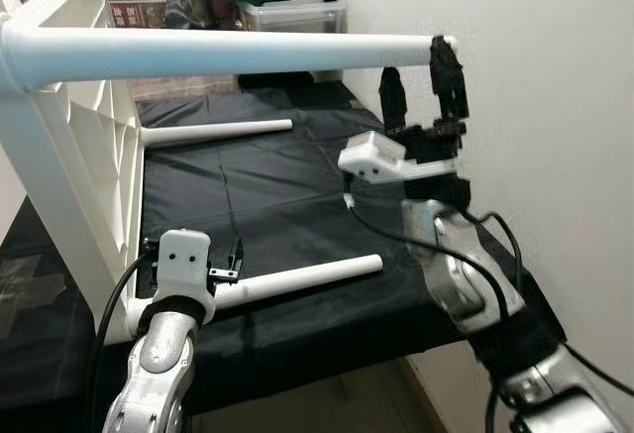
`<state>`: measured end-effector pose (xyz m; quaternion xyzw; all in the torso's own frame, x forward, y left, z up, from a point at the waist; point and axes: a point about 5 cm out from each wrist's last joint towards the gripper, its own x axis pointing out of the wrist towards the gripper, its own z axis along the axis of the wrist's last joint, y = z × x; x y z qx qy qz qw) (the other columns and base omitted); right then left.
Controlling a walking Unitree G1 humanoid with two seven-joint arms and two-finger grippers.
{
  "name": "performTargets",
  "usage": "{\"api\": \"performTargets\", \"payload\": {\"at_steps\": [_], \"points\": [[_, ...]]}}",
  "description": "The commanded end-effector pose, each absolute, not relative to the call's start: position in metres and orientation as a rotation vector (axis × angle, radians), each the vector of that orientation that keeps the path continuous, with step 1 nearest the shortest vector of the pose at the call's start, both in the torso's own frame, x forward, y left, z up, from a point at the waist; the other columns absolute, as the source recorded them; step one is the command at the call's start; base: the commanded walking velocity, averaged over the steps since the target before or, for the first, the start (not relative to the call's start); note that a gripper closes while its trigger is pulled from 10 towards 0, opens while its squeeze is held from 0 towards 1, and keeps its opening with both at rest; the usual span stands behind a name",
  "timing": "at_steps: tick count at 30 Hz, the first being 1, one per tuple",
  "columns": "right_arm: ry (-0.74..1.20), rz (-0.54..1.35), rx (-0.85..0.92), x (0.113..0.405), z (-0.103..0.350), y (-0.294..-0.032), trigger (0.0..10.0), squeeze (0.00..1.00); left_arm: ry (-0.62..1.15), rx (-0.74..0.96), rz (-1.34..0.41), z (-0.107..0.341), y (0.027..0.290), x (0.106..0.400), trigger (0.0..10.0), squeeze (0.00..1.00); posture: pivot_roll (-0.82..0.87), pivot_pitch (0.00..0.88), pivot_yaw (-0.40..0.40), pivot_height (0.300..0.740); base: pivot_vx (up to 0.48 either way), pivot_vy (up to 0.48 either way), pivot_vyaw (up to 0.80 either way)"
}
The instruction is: Building children table
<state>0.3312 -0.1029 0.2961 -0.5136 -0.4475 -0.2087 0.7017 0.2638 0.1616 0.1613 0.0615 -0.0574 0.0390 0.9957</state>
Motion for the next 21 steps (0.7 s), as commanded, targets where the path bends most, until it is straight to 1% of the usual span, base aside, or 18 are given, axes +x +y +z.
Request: {"api": "performTargets", "payload": {"at_steps": [1,7,12,21], "points": [[-1.030,-0.458,-1.161,0.334,0.297,-0.095,10.0,0.00,-0.105,0.156,0.133,0.158,0.168,0.263,10.0,0.00,0.11,0.065,-0.058,0.740,0.000,0.000,0.00],[-1.080,-0.464,-1.157,0.342,0.308,-0.083,10.0,0.00,-0.094,0.178,0.199,0.155,0.179,0.261,10.0,0.00,0.11,0.067,-0.063,0.740,0.000,0.000,0.00],[-1.110,-0.461,-1.148,0.350,0.315,-0.073,10.0,0.00,-0.090,0.187,0.220,0.153,0.184,0.261,10.0,0.00,0.11,0.070,-0.064,0.740,0.000,0.000,0.00],[-1.135,-0.470,-1.140,0.352,0.323,-0.067,10.0,0.00,-0.082,0.206,0.271,0.152,0.191,0.259,10.0,0.00,0.11,0.075,-0.068,0.740,0.000,0.000,0.00]]}}
